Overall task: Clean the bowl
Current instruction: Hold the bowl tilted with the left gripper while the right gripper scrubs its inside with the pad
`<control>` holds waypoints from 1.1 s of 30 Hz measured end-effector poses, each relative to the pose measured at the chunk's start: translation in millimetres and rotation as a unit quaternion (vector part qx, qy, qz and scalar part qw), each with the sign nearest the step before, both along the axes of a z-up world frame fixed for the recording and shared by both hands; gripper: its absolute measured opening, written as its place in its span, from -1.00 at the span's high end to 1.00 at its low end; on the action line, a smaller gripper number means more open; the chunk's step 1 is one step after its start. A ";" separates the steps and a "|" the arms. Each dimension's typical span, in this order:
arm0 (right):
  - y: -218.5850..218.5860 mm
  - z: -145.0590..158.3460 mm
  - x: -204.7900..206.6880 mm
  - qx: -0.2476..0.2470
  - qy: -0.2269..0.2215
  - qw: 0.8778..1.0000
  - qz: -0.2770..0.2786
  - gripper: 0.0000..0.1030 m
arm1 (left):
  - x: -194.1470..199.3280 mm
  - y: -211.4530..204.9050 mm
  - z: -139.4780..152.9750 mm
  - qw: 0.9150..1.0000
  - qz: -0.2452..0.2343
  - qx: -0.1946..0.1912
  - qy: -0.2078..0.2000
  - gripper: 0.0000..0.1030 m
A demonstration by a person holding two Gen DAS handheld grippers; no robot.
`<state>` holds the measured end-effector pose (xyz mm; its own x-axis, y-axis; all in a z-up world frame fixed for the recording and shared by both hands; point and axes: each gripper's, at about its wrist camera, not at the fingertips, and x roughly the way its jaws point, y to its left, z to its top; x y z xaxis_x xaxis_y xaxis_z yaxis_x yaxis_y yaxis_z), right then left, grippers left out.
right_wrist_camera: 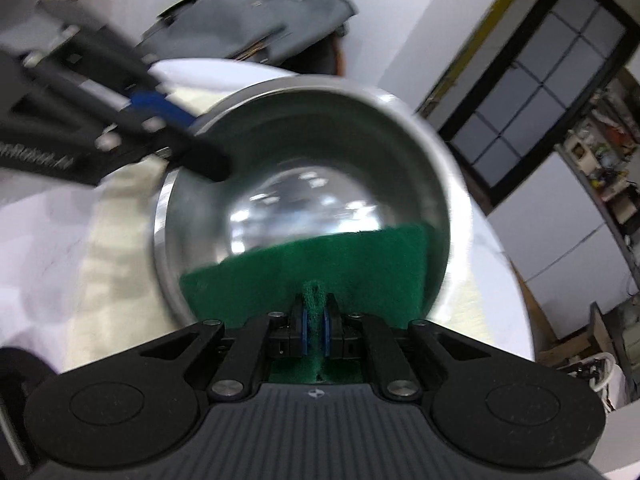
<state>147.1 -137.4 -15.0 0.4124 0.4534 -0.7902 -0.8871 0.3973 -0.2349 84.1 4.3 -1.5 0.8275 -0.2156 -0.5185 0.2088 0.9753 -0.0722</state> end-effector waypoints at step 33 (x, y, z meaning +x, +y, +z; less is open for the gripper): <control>6.7 7.5 26.0 0.025 -0.025 0.998 -0.052 0.85 | 43.0 -65.4 -6.6 1.000 -0.008 -0.004 0.002 0.76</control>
